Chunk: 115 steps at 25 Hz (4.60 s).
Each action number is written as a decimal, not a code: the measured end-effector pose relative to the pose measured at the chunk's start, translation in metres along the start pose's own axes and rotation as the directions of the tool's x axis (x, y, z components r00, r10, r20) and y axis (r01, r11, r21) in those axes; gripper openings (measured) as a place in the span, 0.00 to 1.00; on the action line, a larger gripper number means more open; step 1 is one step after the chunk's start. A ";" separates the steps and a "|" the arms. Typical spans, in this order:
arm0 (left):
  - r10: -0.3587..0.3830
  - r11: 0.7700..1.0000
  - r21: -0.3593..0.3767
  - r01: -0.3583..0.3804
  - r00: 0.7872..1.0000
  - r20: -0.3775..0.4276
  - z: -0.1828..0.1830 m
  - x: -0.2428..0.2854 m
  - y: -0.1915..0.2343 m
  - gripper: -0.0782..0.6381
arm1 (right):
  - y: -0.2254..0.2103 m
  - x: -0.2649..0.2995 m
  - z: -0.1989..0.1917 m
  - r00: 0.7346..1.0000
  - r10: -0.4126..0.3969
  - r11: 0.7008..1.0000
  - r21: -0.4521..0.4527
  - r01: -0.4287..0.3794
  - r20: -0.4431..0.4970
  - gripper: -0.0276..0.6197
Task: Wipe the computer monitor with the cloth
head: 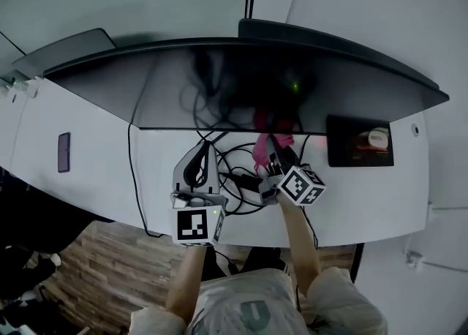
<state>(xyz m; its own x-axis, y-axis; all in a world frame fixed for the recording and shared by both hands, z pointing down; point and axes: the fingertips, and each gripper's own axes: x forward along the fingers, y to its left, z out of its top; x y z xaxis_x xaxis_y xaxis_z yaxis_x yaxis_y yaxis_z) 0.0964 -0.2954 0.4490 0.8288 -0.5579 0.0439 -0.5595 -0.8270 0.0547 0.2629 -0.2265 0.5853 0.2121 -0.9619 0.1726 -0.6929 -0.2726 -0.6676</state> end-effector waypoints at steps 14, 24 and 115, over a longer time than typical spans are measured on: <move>0.008 1.000 0.023 -0.007 0.999 -0.032 0.003 -0.026 0.119 0.13 | 0.098 0.064 -0.074 0.997 0.032 0.999 -0.022 -0.034 -0.073 0.13; 0.103 0.995 0.012 -0.103 0.995 -0.016 0.009 -0.062 0.219 0.13 | 0.195 0.121 -0.143 0.980 0.128 0.991 -0.013 -0.132 -0.155 0.13; 0.259 0.956 0.037 -0.290 0.897 0.357 0.205 -0.178 0.295 0.13 | 0.598 0.033 0.103 0.837 0.546 0.409 -0.879 -0.246 0.020 0.13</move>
<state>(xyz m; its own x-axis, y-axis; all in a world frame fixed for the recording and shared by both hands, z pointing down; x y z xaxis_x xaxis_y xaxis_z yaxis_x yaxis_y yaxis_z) -0.2153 -0.4547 0.2525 0.6010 -0.7397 -0.3028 -0.7755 -0.6313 0.0031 -0.0732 -0.4186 0.1173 -0.1874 -0.9539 -0.2343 -0.9410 0.1059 0.3214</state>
